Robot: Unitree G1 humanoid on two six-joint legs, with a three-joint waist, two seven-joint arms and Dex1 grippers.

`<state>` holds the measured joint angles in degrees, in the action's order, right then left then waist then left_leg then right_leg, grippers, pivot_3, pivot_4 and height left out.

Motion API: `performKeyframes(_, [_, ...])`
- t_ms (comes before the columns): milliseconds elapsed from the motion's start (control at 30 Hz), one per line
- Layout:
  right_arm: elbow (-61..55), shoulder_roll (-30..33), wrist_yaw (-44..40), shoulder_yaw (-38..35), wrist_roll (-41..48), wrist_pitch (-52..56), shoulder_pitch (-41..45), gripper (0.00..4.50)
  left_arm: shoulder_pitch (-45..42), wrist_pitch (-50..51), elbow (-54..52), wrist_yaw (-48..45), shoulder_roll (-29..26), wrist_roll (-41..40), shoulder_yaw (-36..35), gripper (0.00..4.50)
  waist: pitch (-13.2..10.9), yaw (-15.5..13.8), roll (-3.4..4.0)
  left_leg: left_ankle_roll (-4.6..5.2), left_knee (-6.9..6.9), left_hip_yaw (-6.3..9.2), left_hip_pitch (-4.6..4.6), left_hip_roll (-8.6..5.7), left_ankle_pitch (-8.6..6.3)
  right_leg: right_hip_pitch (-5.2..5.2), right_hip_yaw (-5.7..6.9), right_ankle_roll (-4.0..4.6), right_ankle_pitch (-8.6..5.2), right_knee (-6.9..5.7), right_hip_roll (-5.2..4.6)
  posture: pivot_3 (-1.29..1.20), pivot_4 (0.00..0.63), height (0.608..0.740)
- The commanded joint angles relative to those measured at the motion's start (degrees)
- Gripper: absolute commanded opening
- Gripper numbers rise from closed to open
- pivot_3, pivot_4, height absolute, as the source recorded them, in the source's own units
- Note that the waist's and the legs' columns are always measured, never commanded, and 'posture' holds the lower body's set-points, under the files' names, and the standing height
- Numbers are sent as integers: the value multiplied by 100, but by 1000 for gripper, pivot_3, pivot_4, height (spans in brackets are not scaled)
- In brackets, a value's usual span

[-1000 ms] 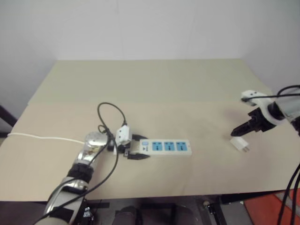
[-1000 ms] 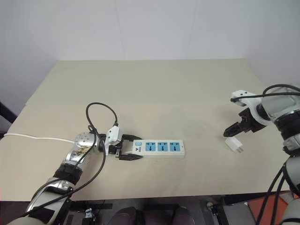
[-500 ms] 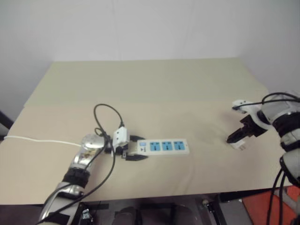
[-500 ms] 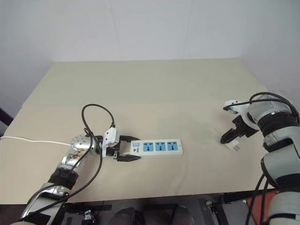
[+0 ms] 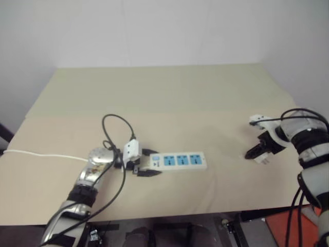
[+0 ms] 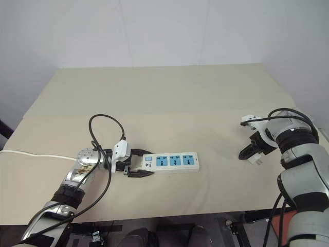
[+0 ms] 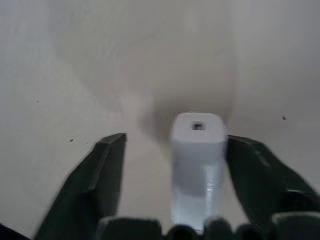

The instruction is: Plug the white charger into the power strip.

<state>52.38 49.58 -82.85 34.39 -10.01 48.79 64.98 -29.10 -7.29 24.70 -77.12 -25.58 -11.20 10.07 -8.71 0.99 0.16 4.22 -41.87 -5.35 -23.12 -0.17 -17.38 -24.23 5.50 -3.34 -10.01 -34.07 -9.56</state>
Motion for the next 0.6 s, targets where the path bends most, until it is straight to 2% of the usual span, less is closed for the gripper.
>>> performKeyframes(33, [49,-14,31,-231,-73,-112,3,2170,164,124,73,-6,-111,225,210,3272,0,3,0,0,0,0,0,0,0,0,0,0,0,0,0,0,150,740])
performKeyframes(133, [50,-52,27,-284,-111,-116,-8,1232,164,133,68,1,-117,224,209,3272,0,3,0,-1,1,0,1,0,1,0,0,0,0,0,1,0,150,740])
performKeyframes(167, [21,-53,7,-292,-122,-112,-22,1169,155,137,75,6,-119,225,207,3272,0,4,0,-1,1,0,1,0,1,1,0,0,0,0,2,0,150,740])
performKeyframes(367, [-224,43,-54,-334,-152,-126,-141,1169,131,105,126,3,-163,242,190,3272,0,8,0,-2,1,-1,2,1,1,1,0,0,0,0,3,0,150,740])
performKeyframes(433, [-678,180,-47,-436,-111,-144,-213,1169,131,100,127,-3,-182,248,194,3272,0,10,0,-2,1,0,3,2,1,2,0,0,0,-1,3,0,150,740])
performKeyframes(533, [-1500,257,184,-1110,280,-65,-131,1169,97,104,144,-21,-203,249,197,3272,0,15,8,-2,1,-1,2,2,1,-2,-2,0,0,-2,2,0,150,740])
performKeyframes(600, [-2162,159,571,-1913,726,-35,-198,1169,25,125,176,-26,-208,243,198,3272,1,26,9,-5,3,-2,5,5,3,-1,-3,1,0,-2,3,0,150,740])
